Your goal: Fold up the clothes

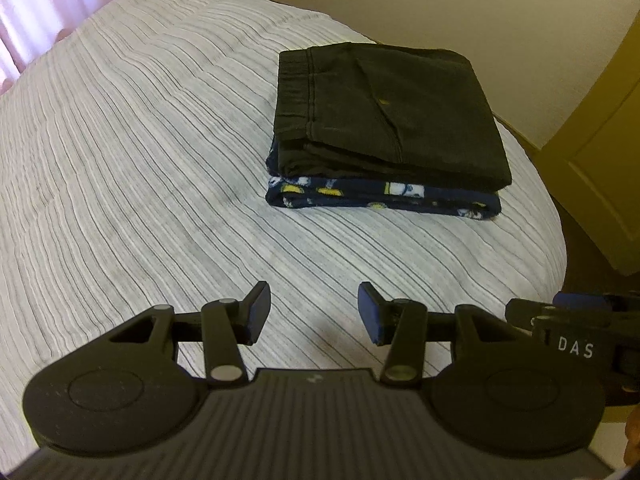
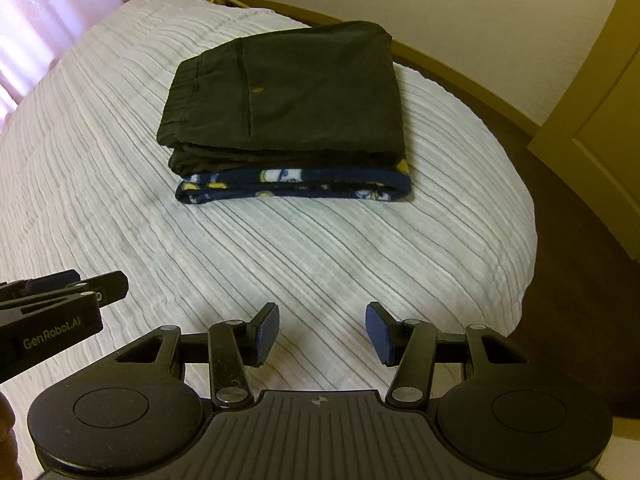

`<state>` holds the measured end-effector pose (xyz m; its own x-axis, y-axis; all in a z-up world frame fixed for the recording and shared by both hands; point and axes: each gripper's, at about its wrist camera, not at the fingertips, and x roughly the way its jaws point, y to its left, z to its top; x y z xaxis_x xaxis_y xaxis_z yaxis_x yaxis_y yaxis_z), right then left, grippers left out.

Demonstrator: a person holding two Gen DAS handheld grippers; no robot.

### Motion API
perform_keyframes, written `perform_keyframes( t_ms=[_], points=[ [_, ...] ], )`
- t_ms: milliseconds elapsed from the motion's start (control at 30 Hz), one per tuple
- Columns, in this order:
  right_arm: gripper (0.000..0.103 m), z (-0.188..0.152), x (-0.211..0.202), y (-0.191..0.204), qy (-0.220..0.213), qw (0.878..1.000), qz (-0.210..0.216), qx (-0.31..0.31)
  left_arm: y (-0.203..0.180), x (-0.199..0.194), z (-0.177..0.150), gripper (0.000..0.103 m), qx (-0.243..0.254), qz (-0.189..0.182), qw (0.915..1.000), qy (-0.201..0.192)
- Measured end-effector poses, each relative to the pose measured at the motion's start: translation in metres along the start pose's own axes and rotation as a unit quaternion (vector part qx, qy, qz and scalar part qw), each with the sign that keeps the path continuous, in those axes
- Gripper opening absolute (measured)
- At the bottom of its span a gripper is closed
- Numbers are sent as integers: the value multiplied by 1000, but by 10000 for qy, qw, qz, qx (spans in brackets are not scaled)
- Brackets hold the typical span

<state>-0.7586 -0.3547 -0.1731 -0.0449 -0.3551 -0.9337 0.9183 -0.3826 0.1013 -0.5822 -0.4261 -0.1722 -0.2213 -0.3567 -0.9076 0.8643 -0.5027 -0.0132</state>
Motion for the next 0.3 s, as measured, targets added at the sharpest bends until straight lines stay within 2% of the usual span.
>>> perform_keyframes(
  t_ms=[300],
  points=[
    [52, 15, 7, -10, 28, 10000, 45, -81, -9, 2, 12, 44, 3, 73, 9999, -113]
  ],
)
